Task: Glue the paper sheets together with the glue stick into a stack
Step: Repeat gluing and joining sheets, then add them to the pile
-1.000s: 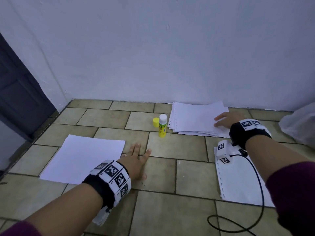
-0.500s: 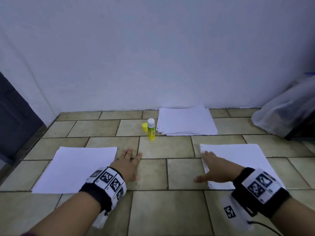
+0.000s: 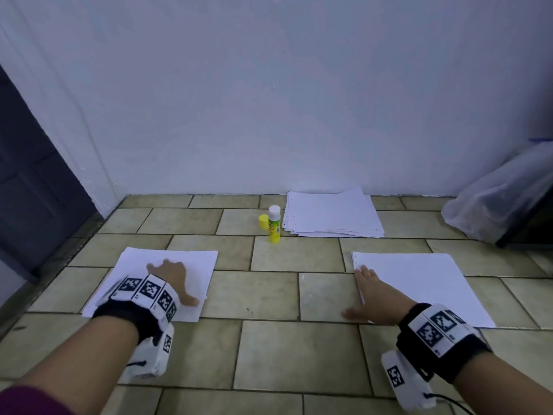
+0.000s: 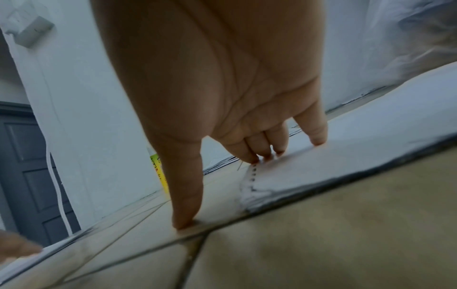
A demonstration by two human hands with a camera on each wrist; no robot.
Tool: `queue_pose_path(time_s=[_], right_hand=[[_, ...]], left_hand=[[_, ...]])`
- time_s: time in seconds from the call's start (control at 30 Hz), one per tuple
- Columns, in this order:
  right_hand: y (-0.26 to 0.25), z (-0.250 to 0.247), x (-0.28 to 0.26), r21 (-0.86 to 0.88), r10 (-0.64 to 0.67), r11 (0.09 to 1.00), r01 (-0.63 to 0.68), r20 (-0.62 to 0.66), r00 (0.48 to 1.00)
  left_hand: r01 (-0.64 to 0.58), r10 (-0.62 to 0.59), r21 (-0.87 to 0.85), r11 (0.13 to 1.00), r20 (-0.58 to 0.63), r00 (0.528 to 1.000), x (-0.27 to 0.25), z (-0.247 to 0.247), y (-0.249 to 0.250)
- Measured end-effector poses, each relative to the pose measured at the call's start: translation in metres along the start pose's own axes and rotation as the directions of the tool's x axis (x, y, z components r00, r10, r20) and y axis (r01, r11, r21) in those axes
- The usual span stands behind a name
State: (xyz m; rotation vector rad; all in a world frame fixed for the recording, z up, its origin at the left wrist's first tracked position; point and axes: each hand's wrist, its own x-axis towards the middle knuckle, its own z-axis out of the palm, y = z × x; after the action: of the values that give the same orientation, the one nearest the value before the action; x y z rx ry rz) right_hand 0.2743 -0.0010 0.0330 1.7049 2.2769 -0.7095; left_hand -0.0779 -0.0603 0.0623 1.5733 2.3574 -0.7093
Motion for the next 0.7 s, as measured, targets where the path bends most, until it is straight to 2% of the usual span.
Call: queue_pose_path(time_s=[0.07, 0.27, 0.37, 0.47, 0.63, 0.7], right_hand=[[0.0, 0.0, 0.0, 0.013, 0.0, 1.0, 0.0, -0.004, 1.0], [0.004, -0.001, 0.002, 0.046, -0.017, 0.999, 0.018, -0.019, 1.0], [0.008, -0.001, 0.007, 0.061, -0.03, 0.998, 0.033, -0.038, 0.999], [0.011, 0.0, 0.009, 0.054, -0.027, 0.998, 0.03, -0.057, 0.998], [0.012, -0.002, 0.009, 0.043, -0.031, 0.999, 0.034, -0.059, 0.998], [0.011, -0.005, 0.008, 0.043, -0.015, 0.999, 0.017, -0.051, 0.999]], left_hand=[[-0.059, 0.06, 0.015, 0.998, -0.104, 0.993, -0.002, 0.009, -0.008], [-0.06, 0.071, 0.073, 0.996, -0.174, 0.982, 0.004, 0.015, -0.01], [-0.067, 0.068, 0.039, 0.997, -0.049, 0.996, 0.004, 0.013, -0.009], [-0.082, 0.085, 0.041, 0.996, -0.077, 0.993, -0.002, 0.008, -0.007], [-0.05, 0.051, 0.014, 0.999, -0.033, 0.998, -0.01, -0.014, 0.005], [-0.065, 0.063, -0.022, 0.998, -0.074, 0.995, -0.008, -0.021, 0.015]])
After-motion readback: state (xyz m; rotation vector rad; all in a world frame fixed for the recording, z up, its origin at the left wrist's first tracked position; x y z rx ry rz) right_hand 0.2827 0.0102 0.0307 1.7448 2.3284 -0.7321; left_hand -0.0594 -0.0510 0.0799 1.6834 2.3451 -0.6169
